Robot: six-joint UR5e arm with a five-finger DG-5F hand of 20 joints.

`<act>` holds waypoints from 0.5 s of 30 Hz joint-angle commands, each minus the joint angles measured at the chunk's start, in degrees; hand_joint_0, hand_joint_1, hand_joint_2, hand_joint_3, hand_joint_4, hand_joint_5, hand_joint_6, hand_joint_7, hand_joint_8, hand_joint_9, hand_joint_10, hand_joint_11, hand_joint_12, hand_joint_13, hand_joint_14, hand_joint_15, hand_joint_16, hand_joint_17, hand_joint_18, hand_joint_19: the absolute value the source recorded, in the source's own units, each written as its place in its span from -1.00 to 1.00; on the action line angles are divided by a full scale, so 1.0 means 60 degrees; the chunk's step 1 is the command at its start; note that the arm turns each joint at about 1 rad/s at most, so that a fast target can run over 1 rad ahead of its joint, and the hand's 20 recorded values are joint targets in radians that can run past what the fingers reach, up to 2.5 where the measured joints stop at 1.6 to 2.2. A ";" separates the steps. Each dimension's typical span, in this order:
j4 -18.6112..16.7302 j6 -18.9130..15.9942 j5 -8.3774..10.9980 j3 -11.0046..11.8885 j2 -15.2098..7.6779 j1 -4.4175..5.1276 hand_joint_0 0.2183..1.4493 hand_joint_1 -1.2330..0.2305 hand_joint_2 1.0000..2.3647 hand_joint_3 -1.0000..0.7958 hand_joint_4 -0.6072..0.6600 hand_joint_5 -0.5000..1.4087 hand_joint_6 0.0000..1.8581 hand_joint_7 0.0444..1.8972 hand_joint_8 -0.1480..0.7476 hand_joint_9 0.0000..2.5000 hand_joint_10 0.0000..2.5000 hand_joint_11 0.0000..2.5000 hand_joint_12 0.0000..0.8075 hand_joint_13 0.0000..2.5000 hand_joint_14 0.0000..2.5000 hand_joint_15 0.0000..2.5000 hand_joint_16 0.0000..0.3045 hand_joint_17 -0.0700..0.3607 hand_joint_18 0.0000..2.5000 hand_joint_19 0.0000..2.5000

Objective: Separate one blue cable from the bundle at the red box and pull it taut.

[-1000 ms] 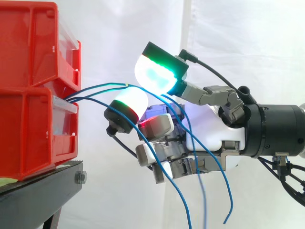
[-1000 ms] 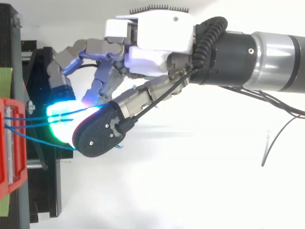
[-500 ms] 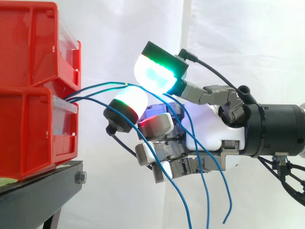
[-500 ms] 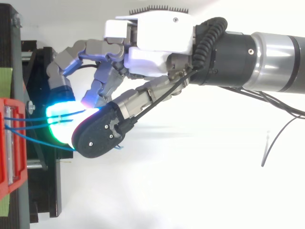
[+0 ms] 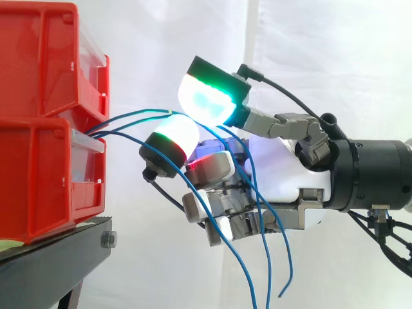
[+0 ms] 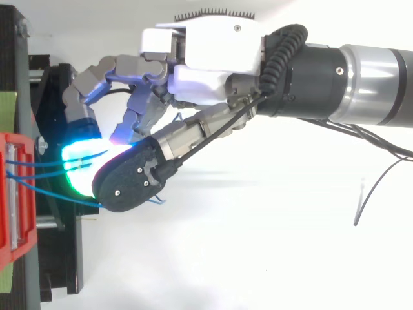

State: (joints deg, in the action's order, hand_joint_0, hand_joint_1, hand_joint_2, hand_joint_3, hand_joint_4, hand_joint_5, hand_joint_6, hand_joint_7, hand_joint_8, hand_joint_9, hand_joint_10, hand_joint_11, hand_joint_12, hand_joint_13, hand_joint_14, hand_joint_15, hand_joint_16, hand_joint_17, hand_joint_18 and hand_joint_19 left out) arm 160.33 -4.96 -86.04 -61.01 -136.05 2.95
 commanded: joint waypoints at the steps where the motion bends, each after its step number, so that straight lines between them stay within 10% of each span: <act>1: 0.0012 0.0007 -0.0001 0.0002 0.0000 -0.0009 -0.32 -0.40 -0.98 -0.22 0.05 -0.65 -0.08 0.18 0.02 -0.13 -0.98 0.00 0.03 -0.23 -0.98 -0.47 -0.68 -0.17 -0.27 -0.38; 15: -0.0017 -0.0008 0.0013 0.0002 0.0000 -0.0009 -0.39 -0.46 -1.00 -0.44 0.12 -0.65 -0.07 0.15 0.02 -0.14 -0.98 0.01 0.02 -0.24 -0.98 -0.47 -0.69 -0.18 -0.28 -0.40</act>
State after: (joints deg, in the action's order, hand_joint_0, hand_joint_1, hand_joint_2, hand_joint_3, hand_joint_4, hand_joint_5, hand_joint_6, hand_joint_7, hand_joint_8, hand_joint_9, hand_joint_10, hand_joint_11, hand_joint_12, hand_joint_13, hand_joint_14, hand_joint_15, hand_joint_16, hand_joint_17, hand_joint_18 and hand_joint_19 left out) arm 160.24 -4.94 -85.96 -61.01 -136.05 2.94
